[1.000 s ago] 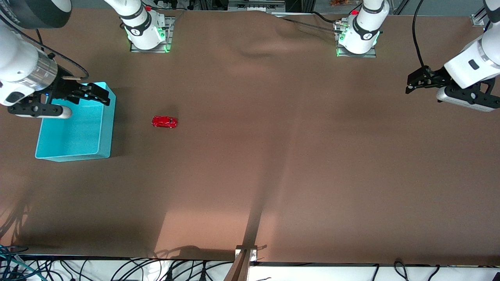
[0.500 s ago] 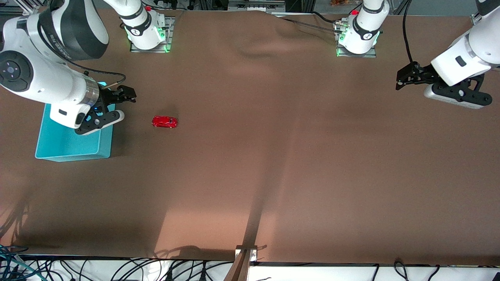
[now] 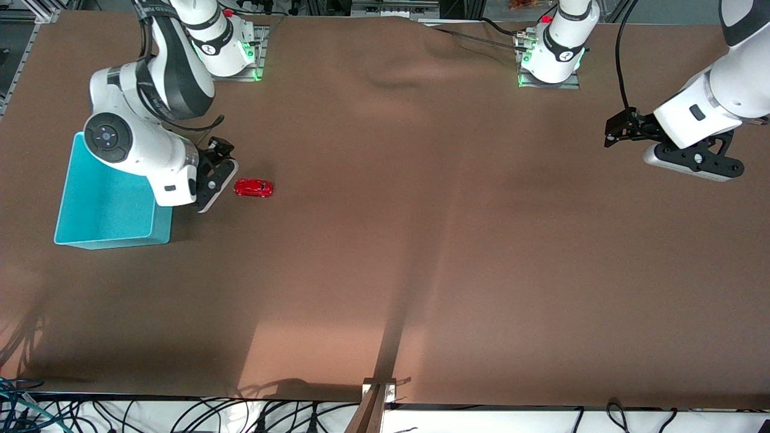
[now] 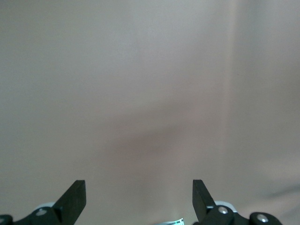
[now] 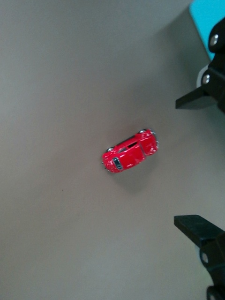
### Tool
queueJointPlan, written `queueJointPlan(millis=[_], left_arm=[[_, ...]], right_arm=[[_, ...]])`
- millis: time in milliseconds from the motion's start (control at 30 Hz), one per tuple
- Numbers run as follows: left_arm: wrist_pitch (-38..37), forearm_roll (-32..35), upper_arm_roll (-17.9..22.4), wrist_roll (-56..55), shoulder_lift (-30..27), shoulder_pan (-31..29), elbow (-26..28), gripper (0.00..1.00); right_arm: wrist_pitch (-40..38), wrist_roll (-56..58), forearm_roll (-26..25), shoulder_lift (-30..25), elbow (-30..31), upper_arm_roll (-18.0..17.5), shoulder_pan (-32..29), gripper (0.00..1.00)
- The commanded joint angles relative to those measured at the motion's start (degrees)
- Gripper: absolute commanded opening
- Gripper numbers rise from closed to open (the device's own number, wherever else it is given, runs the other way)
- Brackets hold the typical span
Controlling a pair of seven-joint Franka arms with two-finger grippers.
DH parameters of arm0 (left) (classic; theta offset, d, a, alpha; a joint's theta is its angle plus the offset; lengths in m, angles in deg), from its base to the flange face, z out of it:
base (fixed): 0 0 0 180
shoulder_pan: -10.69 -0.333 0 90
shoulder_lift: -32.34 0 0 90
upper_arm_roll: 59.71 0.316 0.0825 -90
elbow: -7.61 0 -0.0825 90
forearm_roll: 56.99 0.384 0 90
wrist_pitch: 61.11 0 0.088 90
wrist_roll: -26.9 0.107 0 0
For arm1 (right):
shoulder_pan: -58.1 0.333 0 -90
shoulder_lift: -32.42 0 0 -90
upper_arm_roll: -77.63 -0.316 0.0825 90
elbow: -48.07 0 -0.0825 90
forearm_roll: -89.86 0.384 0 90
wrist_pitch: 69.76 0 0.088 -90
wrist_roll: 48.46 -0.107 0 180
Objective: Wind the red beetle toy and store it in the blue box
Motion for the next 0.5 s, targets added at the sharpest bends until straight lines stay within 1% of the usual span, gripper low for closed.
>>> queueJointPlan(millis=[0, 133, 267, 400, 467], left_arm=[[-0.91, 1.38, -0.14, 1.46, 0.36, 0.14, -1.51, 1.00], [-0.91, 1.30, -0.32, 0.67, 0.27, 0.22, -1.51, 1.00], [-0.91, 1.38, -1.81, 0.58, 0.19, 0.05, -1.51, 1.00], [-0.82, 1.38, -1.81, 0.58, 0.19, 0.05, -1.51, 1.00], [-0.74, 1.38, -1.81, 0.58, 0.27, 0.14, -1.51, 1.00]], right_arm=[[9.48, 6.76, -0.34, -3.70, 9.84, -0.32, -0.15, 1.00], [16.87, 10.81, -0.34, -3.53, 14.67, -0.58, -0.15, 1.00], [25.91, 13.79, -0.34, -2.82, 19.85, -0.58, -0.06, 1.00], [35.23, 16.43, -0.34, -0.81, 24.08, -0.58, -0.06, 1.00], [38.66, 17.75, -0.34, 0.60, 24.88, -0.58, -0.06, 0.99]])
